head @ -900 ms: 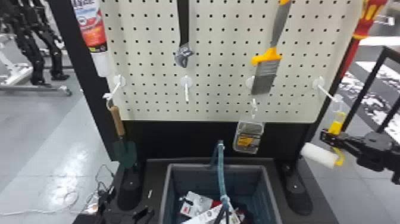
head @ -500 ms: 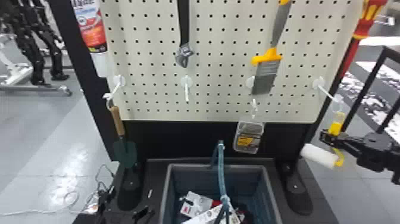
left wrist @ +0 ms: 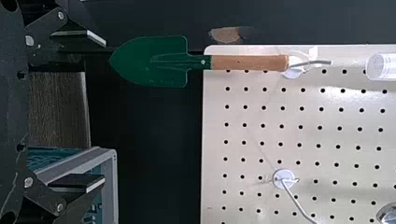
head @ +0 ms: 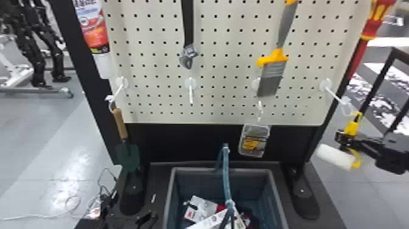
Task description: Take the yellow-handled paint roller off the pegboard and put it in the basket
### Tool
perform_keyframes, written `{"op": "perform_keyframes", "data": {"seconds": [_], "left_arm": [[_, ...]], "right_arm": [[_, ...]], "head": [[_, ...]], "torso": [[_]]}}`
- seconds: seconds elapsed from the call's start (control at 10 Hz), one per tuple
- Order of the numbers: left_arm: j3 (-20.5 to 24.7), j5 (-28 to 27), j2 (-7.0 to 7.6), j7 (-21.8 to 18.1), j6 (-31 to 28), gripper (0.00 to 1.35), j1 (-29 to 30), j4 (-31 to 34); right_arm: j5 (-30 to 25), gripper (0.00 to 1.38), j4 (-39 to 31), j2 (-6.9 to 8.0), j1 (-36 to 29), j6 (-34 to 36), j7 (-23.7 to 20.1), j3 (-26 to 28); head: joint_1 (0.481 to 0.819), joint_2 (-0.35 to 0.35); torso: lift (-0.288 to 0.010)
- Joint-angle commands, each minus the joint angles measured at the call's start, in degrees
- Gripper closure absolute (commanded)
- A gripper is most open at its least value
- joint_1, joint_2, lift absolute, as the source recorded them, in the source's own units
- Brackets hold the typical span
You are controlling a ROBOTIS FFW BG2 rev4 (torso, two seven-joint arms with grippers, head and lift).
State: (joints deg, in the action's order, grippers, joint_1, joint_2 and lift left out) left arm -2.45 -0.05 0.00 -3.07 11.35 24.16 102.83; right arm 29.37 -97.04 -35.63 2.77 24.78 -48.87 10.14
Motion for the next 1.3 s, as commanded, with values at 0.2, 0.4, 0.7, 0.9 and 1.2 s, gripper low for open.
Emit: {"op": "perform_keyframes", "data": {"seconds": [0.2, 0.4, 0.7, 0.9, 1.2], "left_arm": [[-0.1, 0.0, -0.15, 0.0, -0.2, 0.27, 0.0, 0.0], [-0.2, 0.0, -0.15, 0.0, -0.2, 0.27, 0.1, 0.0], [-0.2, 0.0, -0.15, 0.0, -0.3, 0.27, 0.1, 0.0], [-0.3, 0.0, -0.15, 0.0, -0.4, 0.27, 0.1, 0.0], [-0.4, 0.0, -0.15, 0.0, -0.5, 0.27, -0.1, -0.1]], "right_arm": [[-1.5, 1.28, -5.4, 0.91, -2.5, 2.6, 0.0, 5.7], [-1.5, 1.28, -8.6, 1.7, -2.9, 6.2, 0.0, 6.7], [1.7, 1.28, -11.7, 3.72, -6.3, 11.8, 1.7, 6.0], [4.8, 1.28, -12.3, 4.69, -6.8, 13.5, 3.0, 3.6], [6.8, 1.28, -10.0, 5.57, -5.2, 13.9, 2.9, -3.2]], "head": [[0.549, 0.0], [0.549, 0.0], [0.549, 0.0], [0.549, 0.0], [0.549, 0.0]], "torso": [[-0.1], [-0.1], [-0.1], [-0.1], [-0.1]]}}
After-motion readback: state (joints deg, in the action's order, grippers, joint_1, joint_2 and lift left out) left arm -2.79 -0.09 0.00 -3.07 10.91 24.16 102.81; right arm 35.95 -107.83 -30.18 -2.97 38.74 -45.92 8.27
